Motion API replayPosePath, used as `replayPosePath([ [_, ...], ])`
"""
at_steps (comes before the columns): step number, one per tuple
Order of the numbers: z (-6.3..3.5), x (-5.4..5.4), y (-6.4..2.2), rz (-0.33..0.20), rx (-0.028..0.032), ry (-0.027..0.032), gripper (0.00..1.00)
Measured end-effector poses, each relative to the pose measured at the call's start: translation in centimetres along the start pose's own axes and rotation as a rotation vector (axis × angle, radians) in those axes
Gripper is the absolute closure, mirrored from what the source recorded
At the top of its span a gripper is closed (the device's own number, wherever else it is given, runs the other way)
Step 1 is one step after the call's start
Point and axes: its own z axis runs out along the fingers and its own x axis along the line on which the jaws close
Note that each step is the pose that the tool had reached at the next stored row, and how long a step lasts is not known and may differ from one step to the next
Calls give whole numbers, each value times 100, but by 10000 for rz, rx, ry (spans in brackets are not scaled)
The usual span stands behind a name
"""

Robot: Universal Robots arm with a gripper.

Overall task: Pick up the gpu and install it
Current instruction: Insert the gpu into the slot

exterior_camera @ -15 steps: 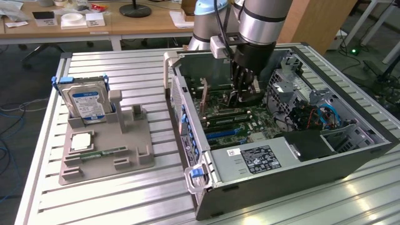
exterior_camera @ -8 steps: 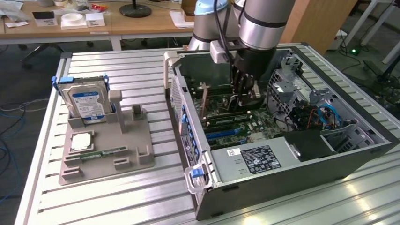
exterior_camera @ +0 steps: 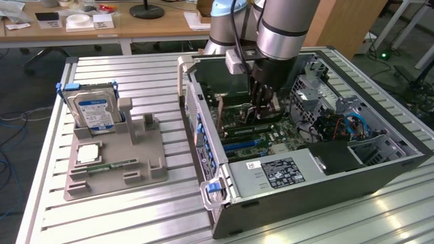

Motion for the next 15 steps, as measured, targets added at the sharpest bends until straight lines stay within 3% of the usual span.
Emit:
replayPosePath([
  [15,179,35,20,0,-59,4,73],
])
